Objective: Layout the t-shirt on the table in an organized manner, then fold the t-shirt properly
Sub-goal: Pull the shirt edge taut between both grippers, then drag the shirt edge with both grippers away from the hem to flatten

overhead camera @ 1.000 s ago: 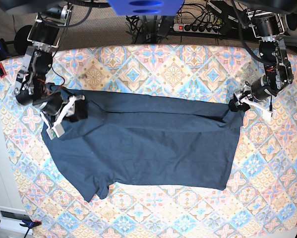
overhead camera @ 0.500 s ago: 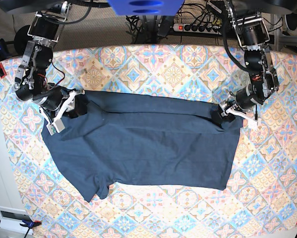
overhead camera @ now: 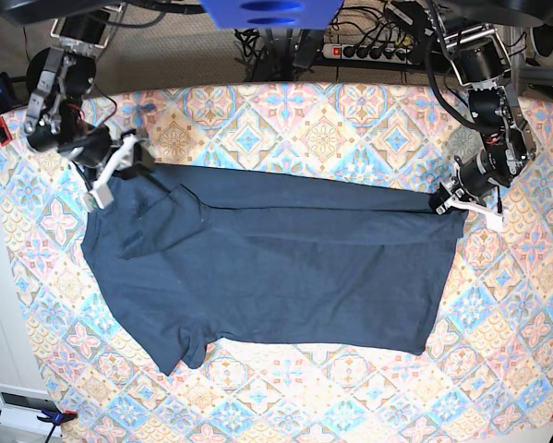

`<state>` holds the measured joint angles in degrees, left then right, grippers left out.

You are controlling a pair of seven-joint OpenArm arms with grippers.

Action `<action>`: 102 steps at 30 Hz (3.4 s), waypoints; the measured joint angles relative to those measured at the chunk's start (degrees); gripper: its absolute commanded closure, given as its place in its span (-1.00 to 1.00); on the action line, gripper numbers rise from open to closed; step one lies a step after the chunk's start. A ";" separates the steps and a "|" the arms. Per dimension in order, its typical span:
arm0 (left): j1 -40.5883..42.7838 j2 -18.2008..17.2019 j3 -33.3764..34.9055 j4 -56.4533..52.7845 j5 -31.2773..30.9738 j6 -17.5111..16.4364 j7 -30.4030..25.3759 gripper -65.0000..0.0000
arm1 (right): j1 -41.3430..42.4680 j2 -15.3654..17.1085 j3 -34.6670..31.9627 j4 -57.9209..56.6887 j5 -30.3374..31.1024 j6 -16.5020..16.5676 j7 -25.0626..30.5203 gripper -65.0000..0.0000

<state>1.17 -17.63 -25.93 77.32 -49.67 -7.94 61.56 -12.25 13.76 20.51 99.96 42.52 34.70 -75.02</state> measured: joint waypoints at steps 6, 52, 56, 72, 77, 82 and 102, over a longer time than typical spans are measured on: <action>1.25 -0.31 -1.79 0.02 0.04 0.02 0.37 1.00 | -0.66 0.39 8.57 -1.29 0.37 -0.02 0.55 0.19; 12.31 -4.44 -1.60 12.55 -2.84 -0.46 0.50 1.00 | 1.81 -0.11 12.52 -15.54 0.85 -0.20 0.68 0.98; 15.23 -6.34 -1.66 12.50 -2.73 -0.13 0.37 1.00 | -1.55 -0.28 12.41 -11.61 0.79 -0.02 0.24 0.98; 23.21 -6.86 -5.29 12.59 -2.62 -0.02 0.11 1.00 | -8.11 -0.09 12.39 -1.77 0.74 -0.04 -1.95 0.98; 24.15 -6.99 -5.29 12.59 -2.62 -0.02 0.31 1.00 | -8.11 -0.11 12.39 -1.64 0.76 -0.02 -1.97 0.97; 24.44 -7.15 -5.29 12.66 -2.62 -0.02 0.33 0.83 | -8.07 -0.13 12.39 -1.64 0.76 -0.02 -1.51 0.96; 27.41 -18.93 -5.88 18.16 -13.49 -0.37 0.42 -0.39 | -4.02 0.07 12.39 -1.64 0.35 -0.02 -1.40 0.96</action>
<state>28.58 -36.56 -31.81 95.48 -63.16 -8.32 61.98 -16.27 13.82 32.91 98.32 42.87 34.68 -76.42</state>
